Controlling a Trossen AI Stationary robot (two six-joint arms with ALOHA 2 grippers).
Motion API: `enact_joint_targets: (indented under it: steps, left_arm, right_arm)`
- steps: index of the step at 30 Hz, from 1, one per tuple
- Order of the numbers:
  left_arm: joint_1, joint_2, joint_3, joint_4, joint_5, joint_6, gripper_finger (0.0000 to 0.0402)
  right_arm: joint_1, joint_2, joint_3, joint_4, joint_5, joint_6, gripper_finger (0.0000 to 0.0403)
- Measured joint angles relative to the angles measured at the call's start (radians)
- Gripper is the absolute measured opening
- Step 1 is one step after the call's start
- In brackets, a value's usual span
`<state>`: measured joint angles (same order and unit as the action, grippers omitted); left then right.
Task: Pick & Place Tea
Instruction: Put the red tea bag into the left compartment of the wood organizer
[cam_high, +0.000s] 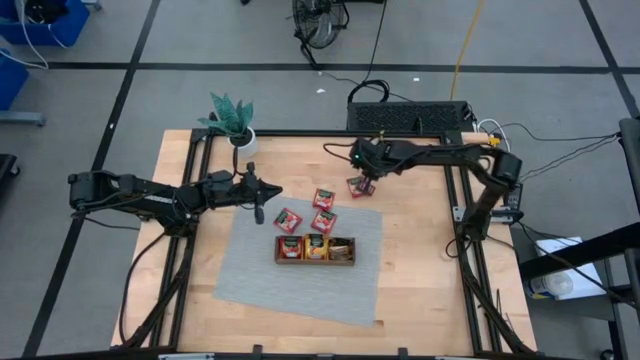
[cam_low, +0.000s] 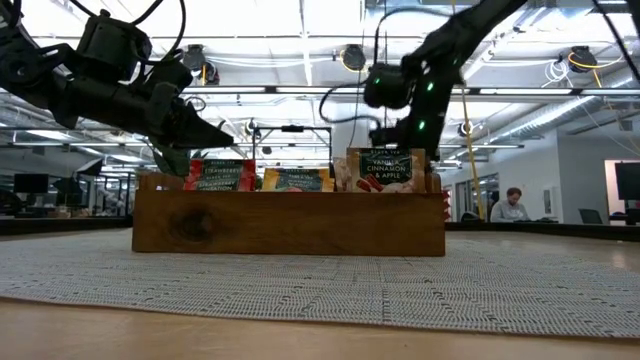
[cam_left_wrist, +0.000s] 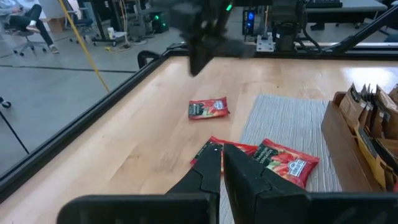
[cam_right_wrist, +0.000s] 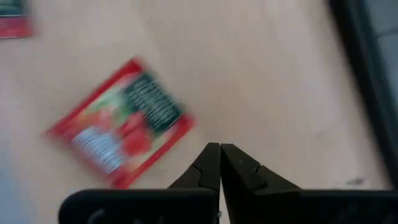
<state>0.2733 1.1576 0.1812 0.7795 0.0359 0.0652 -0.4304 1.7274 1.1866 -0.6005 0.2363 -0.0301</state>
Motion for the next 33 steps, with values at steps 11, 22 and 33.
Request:
enact_joint_targets:
  steps: [11,22,33]
  left_arm:
    - [0.0,0.0,0.0,-0.001,0.001,-0.033,0.0026]
    - [0.0,0.0,0.0,-0.001,0.001,-0.048,0.0026]
    - [-0.002,0.0,0.0,-0.001,0.007,-0.053,0.0026]
  right_arm:
    - [-0.038,-0.074,-0.104,0.078,-0.313,0.325,0.0095]
    - [-0.026,0.017,-0.175,0.219,-0.365,0.418,0.0254]
    - [-0.028,0.112,-0.172,0.164,-0.259,0.385,0.0226]
